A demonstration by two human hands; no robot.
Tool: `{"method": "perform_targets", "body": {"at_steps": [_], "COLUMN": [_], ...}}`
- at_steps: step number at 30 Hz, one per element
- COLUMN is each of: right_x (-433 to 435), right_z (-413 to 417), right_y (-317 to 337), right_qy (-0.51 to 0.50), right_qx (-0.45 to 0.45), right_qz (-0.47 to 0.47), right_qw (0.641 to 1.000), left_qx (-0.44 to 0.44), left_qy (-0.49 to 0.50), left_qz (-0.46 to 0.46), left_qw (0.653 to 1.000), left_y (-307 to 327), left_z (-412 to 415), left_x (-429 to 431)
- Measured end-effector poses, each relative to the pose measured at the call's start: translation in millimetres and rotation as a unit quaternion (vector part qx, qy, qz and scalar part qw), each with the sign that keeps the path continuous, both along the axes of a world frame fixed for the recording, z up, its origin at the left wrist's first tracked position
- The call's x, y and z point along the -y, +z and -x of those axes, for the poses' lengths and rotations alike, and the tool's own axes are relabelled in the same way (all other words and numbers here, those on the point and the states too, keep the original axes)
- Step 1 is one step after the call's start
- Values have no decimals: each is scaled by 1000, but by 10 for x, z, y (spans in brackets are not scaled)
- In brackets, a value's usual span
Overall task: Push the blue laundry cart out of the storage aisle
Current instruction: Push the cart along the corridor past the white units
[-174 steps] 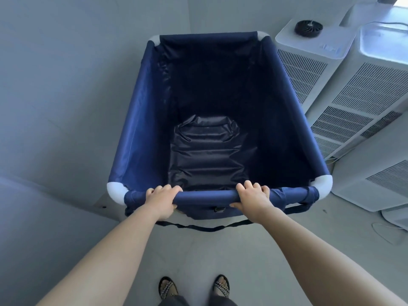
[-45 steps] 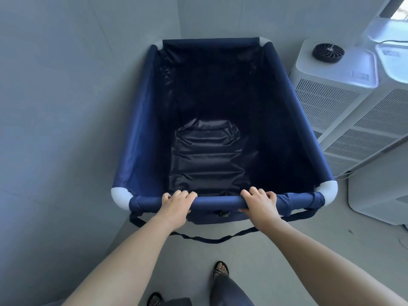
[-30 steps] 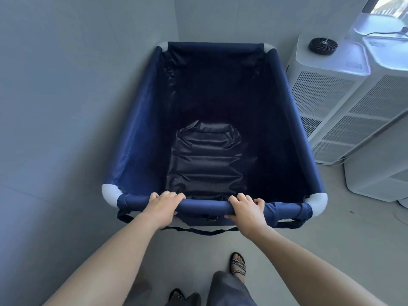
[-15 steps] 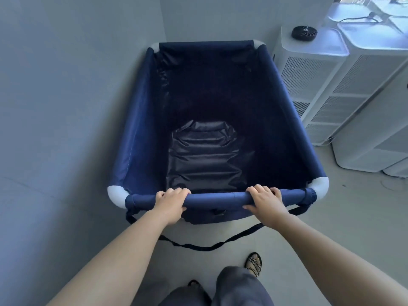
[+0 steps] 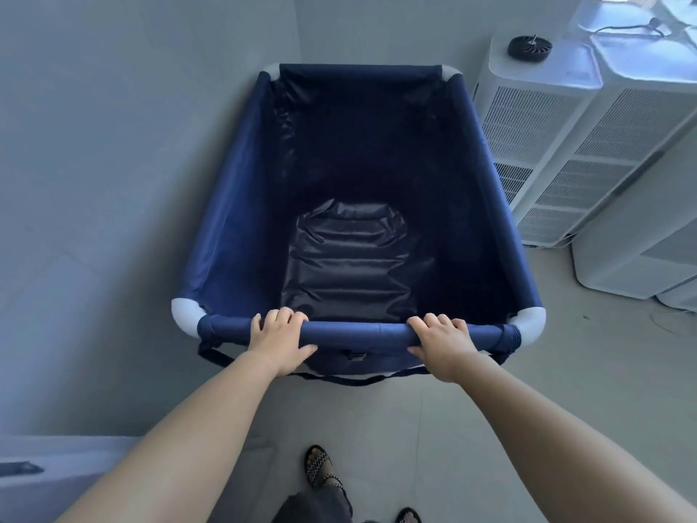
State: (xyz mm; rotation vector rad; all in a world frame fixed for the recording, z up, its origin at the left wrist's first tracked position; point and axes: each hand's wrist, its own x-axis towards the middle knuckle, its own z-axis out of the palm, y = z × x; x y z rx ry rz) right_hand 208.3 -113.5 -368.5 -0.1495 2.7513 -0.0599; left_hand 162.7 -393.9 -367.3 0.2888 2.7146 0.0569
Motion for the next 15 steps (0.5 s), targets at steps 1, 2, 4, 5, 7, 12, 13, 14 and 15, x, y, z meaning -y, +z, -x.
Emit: {"method": "perform_targets", "body": {"at_steps": [1, 2, 4, 5, 7, 12, 13, 14, 15], "right_x": [-25, -50, -78, -77, -50, 9, 23, 40, 55], "right_z": [-53, -108, -242, -324, -506, -849, -920, -999, -1073], "right_y": [18, 35, 55, 51, 13, -51, -51, -58, -72], "right_qy": [11, 16, 18, 18, 22, 35, 34, 31, 26], "right_qx": [10, 17, 15, 7, -10, -23, -19, -16, -15], "right_qz": [4, 10, 14, 9, -4, -5, -6, -10, -12], "right_qw": [1000, 1000, 1000, 1000, 1000, 999, 999, 999, 999], "left_qx": [-15, -27, -43, -47, -51, -13, 2, 16, 25], "left_qy": [1, -5, -27, -32, -26, 10, 14, 18, 21], "left_qz": [-2, -3, 3, 4, 9, 32, 48, 63, 74], "left_qw": [1000, 1000, 999, 998, 998, 999, 999, 998, 997], "left_y": [7, 11, 13, 11, 12, 43, 44, 34, 13], "left_z": [-103, -205, -413, -516, -716, -1035, -1089, -1144, -1193], "left_x": [-12, -16, -11, -6, -4, -48, -66, -77, -71]}}
